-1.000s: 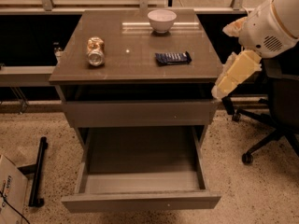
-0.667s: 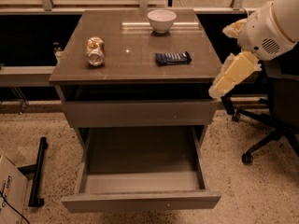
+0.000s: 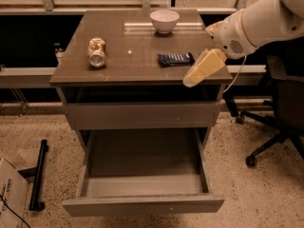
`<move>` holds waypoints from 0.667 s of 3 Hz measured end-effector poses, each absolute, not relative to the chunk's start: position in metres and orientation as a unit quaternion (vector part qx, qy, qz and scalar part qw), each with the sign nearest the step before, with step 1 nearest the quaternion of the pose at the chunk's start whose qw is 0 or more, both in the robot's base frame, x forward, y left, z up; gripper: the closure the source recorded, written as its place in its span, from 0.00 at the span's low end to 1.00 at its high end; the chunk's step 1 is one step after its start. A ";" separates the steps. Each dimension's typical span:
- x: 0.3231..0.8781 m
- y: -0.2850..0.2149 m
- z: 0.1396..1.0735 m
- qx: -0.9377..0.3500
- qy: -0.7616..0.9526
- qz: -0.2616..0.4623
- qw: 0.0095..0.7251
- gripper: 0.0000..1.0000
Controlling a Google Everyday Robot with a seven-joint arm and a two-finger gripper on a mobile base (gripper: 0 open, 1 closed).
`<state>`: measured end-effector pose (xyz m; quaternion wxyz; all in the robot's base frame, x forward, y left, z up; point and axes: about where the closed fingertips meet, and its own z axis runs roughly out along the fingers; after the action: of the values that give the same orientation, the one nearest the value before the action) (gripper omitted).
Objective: Place rxbar blueberry into middle drawer
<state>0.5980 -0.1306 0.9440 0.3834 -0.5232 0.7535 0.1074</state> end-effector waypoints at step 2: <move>0.666 -0.118 0.915 -0.496 0.758 0.148 0.397 0.00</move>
Offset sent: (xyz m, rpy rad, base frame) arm 0.0950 0.0125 -0.0358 0.1252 0.0347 -0.0237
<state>0.6657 -0.1176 0.9152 0.3968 -0.4963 0.7579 0.1478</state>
